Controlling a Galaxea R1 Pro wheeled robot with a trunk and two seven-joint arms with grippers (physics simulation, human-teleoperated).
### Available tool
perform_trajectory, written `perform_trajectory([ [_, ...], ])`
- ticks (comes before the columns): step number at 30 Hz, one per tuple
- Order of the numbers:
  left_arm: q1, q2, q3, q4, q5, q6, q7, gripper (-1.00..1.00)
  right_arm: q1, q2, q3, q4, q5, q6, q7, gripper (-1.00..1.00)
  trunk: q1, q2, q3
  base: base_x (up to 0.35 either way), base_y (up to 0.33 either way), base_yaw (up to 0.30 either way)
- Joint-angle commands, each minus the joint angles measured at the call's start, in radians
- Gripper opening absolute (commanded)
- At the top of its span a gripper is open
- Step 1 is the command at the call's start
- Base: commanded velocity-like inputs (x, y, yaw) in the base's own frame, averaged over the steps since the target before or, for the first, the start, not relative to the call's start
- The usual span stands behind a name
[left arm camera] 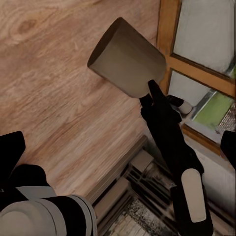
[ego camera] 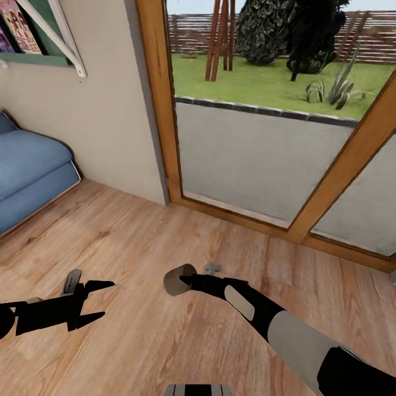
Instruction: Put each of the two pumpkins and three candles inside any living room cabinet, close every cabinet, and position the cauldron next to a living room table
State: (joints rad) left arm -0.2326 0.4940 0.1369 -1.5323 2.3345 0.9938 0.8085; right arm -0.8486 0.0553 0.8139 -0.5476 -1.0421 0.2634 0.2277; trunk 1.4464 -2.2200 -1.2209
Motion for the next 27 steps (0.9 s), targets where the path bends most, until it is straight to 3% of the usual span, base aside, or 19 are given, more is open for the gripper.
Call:
perform_trajectory([
  [1, -0.001, 0.0, 0.001, 0.0, 0.009, 0.002, 0.01, 1.0, -0.001, 0.0, 0.002, 0.0, -0.008, 0.002, 0.0, -1.0, 0.0, 0.0, -0.001, 0.296, 0.156, 0.24],
  [27, -0.001, 0.0, 0.001, 0.0, 0.009, 0.002, 0.01, 1.0, -0.001, 0.0, 0.002, 0.0, -0.006, 0.0, -0.024, -1.0, 0.0, 0.0, -0.002, 0.272, 0.122, 0.251],
])
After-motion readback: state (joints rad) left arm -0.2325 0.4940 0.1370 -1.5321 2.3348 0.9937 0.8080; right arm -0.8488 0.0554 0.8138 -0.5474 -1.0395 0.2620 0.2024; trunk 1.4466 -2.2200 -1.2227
